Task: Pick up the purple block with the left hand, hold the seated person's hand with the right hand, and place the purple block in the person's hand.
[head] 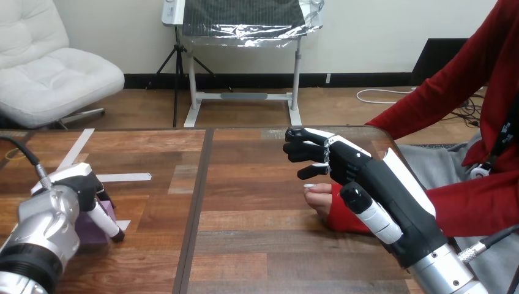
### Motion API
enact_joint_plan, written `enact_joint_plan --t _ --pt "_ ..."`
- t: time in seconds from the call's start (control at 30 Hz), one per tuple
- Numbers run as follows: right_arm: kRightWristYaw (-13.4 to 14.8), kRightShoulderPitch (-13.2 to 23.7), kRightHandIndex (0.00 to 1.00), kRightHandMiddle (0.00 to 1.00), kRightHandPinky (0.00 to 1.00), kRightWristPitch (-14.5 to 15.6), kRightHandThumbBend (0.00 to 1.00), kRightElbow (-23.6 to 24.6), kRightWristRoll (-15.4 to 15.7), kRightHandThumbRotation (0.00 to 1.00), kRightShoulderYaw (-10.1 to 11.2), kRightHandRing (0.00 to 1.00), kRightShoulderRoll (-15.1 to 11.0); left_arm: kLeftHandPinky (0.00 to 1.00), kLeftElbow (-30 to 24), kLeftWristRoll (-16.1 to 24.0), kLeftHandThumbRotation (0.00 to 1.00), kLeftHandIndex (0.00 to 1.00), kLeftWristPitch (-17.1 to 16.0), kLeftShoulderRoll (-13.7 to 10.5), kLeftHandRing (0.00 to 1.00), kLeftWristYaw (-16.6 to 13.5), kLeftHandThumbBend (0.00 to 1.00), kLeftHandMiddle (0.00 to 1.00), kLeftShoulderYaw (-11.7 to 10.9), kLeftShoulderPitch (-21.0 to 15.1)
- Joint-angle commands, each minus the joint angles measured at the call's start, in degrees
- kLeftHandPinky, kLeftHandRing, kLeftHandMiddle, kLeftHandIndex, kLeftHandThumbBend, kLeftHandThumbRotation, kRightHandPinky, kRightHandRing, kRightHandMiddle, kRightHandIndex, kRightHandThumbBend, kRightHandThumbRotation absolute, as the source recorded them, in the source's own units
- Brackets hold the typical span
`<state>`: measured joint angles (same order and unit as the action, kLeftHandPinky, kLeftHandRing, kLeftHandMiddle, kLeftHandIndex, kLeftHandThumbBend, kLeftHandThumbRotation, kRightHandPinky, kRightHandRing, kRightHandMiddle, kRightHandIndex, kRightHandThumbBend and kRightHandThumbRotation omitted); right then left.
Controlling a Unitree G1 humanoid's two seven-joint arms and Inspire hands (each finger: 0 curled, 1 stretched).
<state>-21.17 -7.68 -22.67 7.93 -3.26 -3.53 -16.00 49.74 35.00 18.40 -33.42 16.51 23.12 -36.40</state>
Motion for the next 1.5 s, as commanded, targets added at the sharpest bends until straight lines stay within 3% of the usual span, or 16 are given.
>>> enact_joint_plan --t 0.0,0.13,0.37,0.73,1.0,1.47 --pt "0.71 2.54 0.82 0.80 0.70 -0.47 0.99 2.03 -0.47 1.00 1.47 0.79 -0.10 0.14 0.56 -0.47 0.00 0.66 0.76 0.99 0.23 -2.31 0.69 0.36 -1.31 -2.16" --pt "0.83 2.53 0.82 0.80 0.70 -0.63 0.98 1.87 -0.45 1.00 1.50 0.79 0.03 0.12 1.49 -0.68 0.00 0.67 0.51 1.24 0.20 -4.67 0.68 0.33 -1.29 -2.05" --pt "1.00 2.48 0.82 0.80 0.70 -0.55 0.98 1.95 -0.26 1.00 1.51 0.79 0.08 0.12 2.39 -1.30 0.00 0.66 0.34 1.49 0.20 -6.32 0.65 0.32 -1.41 -2.10" --pt "0.85 2.51 0.82 0.80 0.70 -0.75 0.97 1.68 -0.33 1.00 1.57 0.80 -0.05 0.19 1.56 -1.50 0.00 0.66 1.73 1.46 0.27 -6.21 0.68 0.37 -1.29 -2.21" --pt "0.75 2.51 0.82 0.80 0.70 -0.88 0.97 1.52 -0.52 1.00 1.55 0.80 0.00 0.24 0.60 -1.42 0.00 0.56 2.66 1.57 0.32 -7.35 0.71 0.42 -1.59 -1.87" --pt "0.73 2.55 0.82 0.80 0.70 -0.75 0.96 1.52 -0.27 1.00 1.69 0.79 -0.10 0.25 -1.36 -1.97 0.00 0.51 1.46 0.97 0.33 -7.90 0.73 0.43 -2.75 -0.86"
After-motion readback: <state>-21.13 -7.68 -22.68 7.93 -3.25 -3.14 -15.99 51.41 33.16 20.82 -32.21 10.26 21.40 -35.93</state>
